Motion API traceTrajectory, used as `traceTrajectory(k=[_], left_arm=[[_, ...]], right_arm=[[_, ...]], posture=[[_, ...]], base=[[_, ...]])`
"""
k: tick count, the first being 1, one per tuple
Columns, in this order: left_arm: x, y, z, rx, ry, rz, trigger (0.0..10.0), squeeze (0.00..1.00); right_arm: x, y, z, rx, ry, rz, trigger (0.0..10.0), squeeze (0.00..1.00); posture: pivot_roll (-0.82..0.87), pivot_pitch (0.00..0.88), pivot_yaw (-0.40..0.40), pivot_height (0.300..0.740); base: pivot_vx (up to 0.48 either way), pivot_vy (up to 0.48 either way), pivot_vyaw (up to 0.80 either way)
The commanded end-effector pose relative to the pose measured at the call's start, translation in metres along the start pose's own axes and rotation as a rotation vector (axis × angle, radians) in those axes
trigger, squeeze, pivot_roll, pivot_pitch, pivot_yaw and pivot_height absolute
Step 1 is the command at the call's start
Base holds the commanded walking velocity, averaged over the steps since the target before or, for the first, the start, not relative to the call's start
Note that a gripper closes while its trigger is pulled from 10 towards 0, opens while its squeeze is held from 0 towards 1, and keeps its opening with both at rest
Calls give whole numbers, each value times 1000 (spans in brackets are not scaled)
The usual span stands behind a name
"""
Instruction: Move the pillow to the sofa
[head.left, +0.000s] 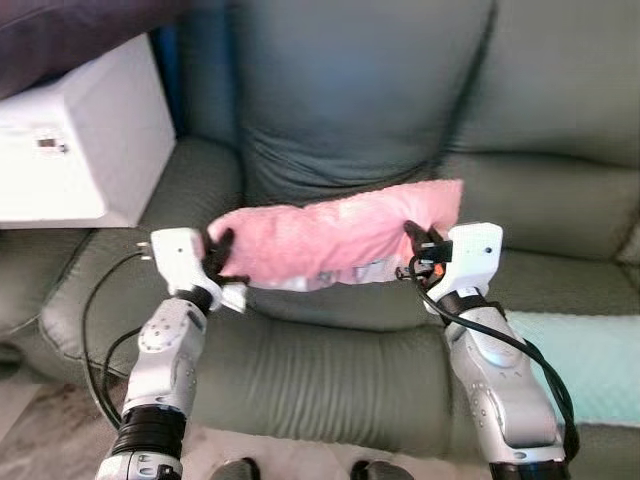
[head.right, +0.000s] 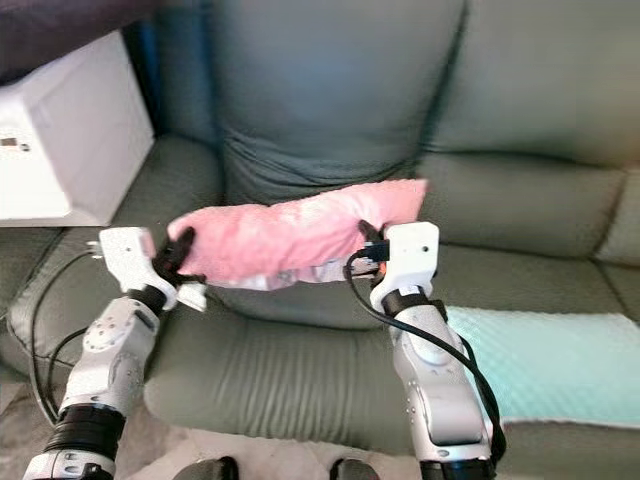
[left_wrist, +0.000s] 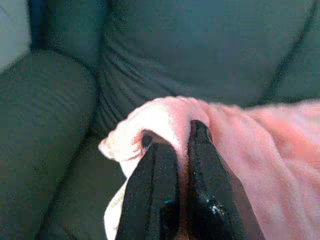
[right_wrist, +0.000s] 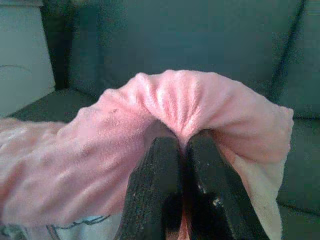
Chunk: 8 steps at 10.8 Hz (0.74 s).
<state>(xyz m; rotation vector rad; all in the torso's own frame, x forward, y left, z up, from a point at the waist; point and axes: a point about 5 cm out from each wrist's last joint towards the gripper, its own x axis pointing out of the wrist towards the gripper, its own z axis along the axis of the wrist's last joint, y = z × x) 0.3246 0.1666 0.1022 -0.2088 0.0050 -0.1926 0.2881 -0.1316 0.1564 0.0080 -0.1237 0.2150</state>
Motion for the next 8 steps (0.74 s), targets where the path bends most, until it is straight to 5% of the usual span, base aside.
traceTrajectory(k=[1,5,8], left_arm=[[-1,0,-10,39,54,-26,10000,0],[-3,19,-33,148,159,17,10000,0],[-11,24,-33,175,132,8,10000,0]], right_arm=[[-1,0,-4,10,2,-18,10000,0],[1,-13,-31,118,110,-95,10000,0],[-6,-16,-35,120,116,-118,10000,0]], posture=[[-119,151,-24,740],[-119,197,-9,740],[-112,262,10,740]], base=[[0,0,0],[0,0,0],[0,0,0]])
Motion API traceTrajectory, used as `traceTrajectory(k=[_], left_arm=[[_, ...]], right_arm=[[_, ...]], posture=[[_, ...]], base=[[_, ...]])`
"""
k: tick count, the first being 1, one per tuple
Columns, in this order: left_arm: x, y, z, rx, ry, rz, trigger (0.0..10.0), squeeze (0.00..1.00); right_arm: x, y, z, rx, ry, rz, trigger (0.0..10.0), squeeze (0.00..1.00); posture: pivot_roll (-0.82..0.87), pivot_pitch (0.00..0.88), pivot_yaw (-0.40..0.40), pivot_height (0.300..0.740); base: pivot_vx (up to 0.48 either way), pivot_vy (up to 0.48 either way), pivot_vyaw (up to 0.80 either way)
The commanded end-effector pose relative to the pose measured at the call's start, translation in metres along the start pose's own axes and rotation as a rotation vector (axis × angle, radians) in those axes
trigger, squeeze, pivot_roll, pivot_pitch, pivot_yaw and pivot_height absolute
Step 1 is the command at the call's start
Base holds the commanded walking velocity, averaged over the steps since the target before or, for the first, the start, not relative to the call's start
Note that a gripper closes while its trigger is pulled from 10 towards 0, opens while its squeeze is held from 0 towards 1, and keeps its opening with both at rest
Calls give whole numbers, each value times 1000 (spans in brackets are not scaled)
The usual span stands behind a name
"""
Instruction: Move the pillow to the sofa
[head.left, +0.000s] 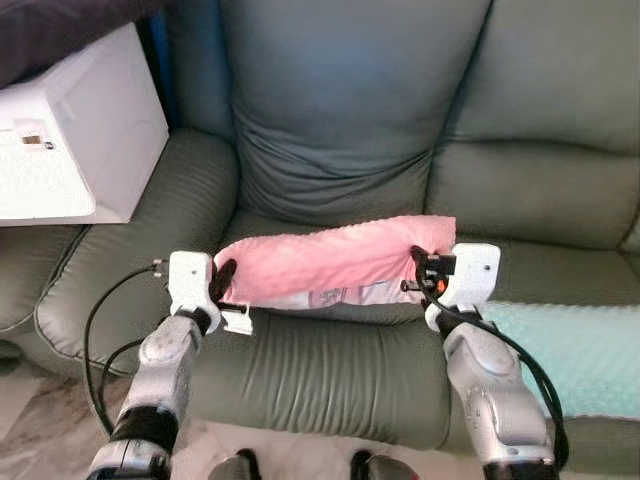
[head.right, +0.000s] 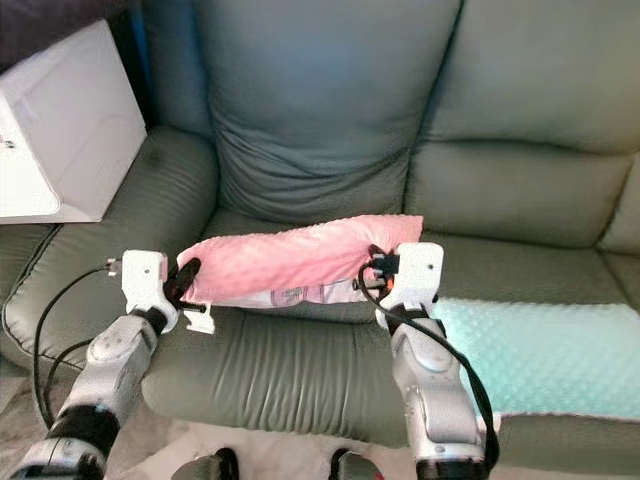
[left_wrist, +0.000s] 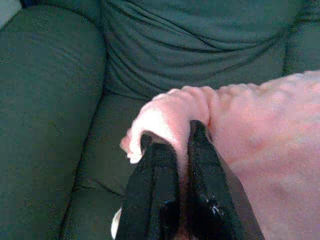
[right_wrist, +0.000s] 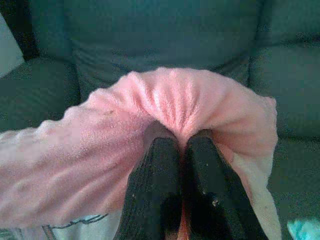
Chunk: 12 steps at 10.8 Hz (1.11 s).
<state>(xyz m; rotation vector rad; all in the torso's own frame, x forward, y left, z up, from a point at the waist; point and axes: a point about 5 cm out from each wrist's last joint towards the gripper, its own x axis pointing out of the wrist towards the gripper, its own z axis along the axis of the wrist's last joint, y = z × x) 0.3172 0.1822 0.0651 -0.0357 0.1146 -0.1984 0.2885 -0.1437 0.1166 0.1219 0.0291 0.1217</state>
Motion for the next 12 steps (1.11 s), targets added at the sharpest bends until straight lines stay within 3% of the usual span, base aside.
traceTrajectory(k=[1,4,5,9,12], left_arm=[[-7,3,-5,27,3,-5,10000,0],[-5,2,-10,39,34,-11,10000,0],[-1,-3,-11,52,44,-25,10000,0],[22,-10,-5,105,97,3,10000,0],[33,-8,4,89,120,81,10000,0]], right_arm=[[-4,3,0,3,-13,-2,10000,0],[-6,6,-13,-6,31,-19,10000,0],[-6,-1,-23,33,79,-33,10000,0],[8,-29,-59,29,251,-14,10000,0],[27,-42,-57,14,271,-25,10000,0]], posture=[[-106,285,16,740],[-111,335,15,740],[-112,353,13,740],[-137,388,13,740],[-139,400,16,740]], base=[[0,0,0],[0,0,0],[0,0,0],[0,0,0],[0,0,0]])
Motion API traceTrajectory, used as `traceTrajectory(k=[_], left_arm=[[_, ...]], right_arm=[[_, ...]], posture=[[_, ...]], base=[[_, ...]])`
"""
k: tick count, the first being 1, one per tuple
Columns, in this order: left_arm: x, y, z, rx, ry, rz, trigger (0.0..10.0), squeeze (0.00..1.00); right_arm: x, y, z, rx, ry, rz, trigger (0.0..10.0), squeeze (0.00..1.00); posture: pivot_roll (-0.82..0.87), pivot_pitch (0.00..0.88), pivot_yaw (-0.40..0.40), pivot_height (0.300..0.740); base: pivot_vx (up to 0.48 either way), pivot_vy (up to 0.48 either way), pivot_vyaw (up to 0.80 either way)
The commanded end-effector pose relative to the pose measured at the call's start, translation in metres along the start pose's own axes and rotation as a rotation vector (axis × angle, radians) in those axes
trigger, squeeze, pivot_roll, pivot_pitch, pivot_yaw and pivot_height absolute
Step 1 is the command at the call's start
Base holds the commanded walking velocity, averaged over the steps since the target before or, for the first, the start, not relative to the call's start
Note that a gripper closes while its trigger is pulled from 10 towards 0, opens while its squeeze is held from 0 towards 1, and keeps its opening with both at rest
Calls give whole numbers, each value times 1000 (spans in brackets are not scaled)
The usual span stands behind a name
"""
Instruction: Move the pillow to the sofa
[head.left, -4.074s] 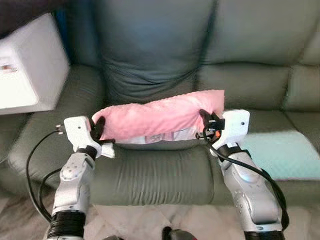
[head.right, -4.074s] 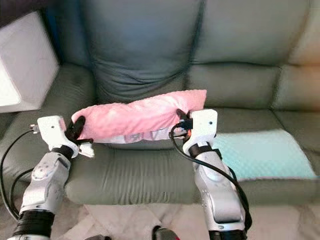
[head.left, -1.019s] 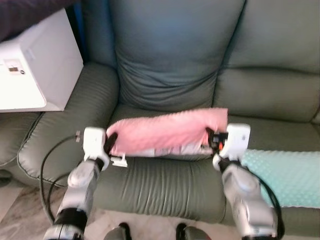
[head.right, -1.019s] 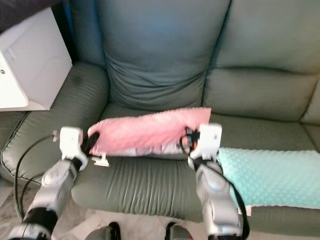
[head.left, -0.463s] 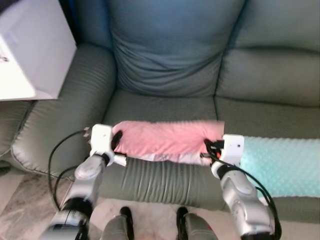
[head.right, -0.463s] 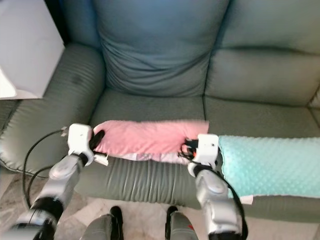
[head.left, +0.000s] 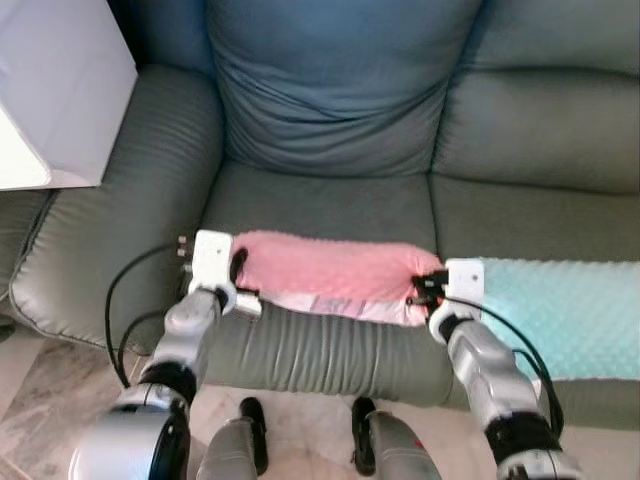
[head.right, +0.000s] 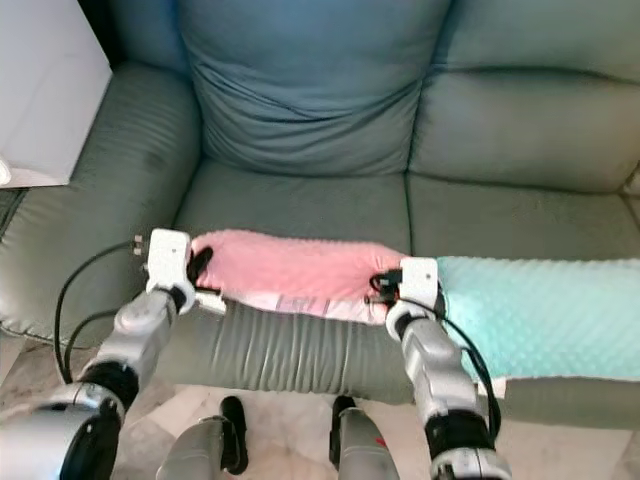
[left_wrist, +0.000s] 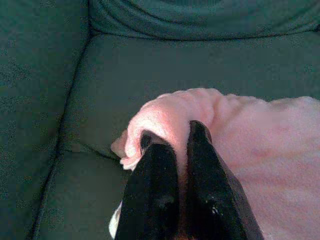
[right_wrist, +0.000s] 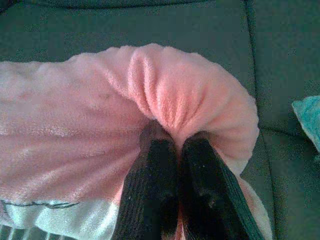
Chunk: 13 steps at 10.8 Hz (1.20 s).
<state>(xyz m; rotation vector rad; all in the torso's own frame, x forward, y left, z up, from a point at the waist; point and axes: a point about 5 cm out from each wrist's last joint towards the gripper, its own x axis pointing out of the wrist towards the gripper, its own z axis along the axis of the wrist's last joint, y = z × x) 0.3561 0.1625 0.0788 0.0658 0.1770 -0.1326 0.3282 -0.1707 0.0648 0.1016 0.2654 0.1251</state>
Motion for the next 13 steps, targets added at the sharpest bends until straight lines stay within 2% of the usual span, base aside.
traceTrajectory(k=[1,2,4,5,6,7,8,11,13], left_arm=[[0,1,-3,5,19,24,10000,0],[5,3,7,10,2,87,10000,0],[11,2,19,13,-13,104,10000,0],[16,4,35,-1,-55,131,10000,0],[17,8,41,3,-71,161,10000,0],[16,16,42,-33,-78,220,10000,0],[13,20,34,-41,-55,241,10000,0],[1,17,2,-9,24,243,10000,0],[-13,17,-31,8,119,256,10000,0]], right_arm=[[1,-8,0,-6,-11,-24,10000,0],[7,-12,7,-52,-30,-42,10000,0],[13,-14,20,-59,-70,-56,10000,0],[17,-13,35,-57,-134,-63,10000,0],[19,-12,40,-62,-169,-69,10000,0],[20,-10,42,-89,-195,-79,10000,0],[20,-6,36,-88,-182,-78,10000,0],[15,9,9,-111,-142,-43,10000,0],[7,15,-15,-106,-86,-33,10000,0]], posture=[[-141,403,16,740],[-143,406,16,740],[-151,414,13,740],[-154,419,15,740],[-153,419,14,740],[-154,424,17,740],[-156,428,14,740],[-154,435,8,740],[-157,439,6,740]], base=[[0,0,0],[0,0,0],[0,0,0],[0,0,0],[0,0,0],[0,0,0],[0,0,0],[0,0,0],[0,0,0]])
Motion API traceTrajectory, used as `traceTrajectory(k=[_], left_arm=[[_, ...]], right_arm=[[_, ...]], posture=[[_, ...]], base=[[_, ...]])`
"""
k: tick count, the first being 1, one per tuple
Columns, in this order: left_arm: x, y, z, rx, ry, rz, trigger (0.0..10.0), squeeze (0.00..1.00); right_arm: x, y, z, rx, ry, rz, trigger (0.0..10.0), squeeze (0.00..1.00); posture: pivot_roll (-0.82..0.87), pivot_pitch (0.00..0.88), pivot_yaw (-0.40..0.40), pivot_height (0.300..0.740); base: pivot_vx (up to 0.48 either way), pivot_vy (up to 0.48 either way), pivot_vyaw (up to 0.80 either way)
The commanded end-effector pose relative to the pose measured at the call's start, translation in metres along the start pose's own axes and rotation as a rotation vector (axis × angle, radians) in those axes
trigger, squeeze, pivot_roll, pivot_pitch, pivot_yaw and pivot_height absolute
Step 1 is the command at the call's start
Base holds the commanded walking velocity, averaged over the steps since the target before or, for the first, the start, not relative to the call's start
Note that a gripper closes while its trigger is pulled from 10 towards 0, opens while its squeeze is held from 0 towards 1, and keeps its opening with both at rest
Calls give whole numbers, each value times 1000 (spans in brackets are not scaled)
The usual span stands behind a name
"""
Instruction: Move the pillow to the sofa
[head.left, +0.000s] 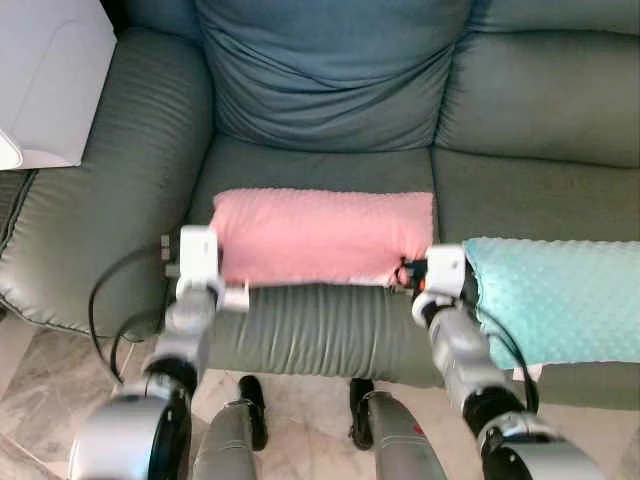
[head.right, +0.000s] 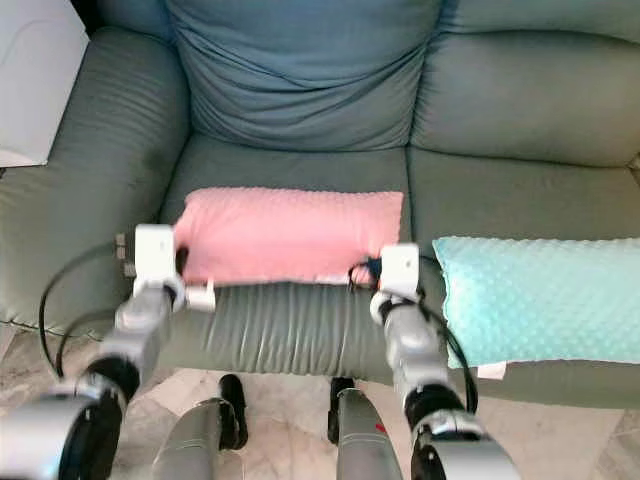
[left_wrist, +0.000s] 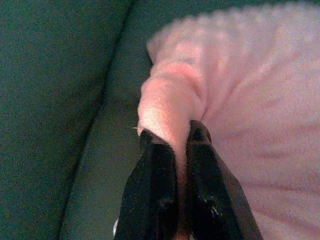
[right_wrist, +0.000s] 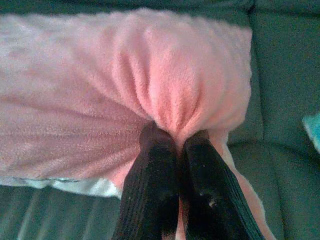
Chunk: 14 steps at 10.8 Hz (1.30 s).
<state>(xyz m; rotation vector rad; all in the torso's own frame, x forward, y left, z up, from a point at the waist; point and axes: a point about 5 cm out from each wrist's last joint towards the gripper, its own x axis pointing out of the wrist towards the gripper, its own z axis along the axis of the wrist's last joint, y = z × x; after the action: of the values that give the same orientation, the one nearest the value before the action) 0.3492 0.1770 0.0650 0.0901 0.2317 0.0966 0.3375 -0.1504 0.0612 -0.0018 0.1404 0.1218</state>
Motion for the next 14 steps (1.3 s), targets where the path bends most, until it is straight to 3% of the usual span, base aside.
traceTrajectory(k=[1,4,5,6,14], left_arm=[[-7,6,-20,9,68,23,10000,0],[-12,1,-31,-56,99,-29,10000,0],[-15,-2,-36,-83,114,-43,10000,647],[-17,-4,-40,-113,124,-73,10000,1000],[-16,-7,-40,-80,129,-85,10000,1000]], right_arm=[[-7,-3,-13,0,35,-24,10000,0],[-10,-2,-20,18,62,-21,10000,0],[-11,4,-24,32,72,-7,10000,1000],[-12,9,-27,32,80,-3,10000,1000],[-16,18,-28,88,55,5,10000,1000]], posture=[[-156,439,4,740],[-154,435,-1,740],[-152,435,-2,740],[-152,435,-1,740],[-151,429,-2,740]], base=[[0,0,0],[0,0,0],[0,0,0],[0,0,0],[0,0,0]])
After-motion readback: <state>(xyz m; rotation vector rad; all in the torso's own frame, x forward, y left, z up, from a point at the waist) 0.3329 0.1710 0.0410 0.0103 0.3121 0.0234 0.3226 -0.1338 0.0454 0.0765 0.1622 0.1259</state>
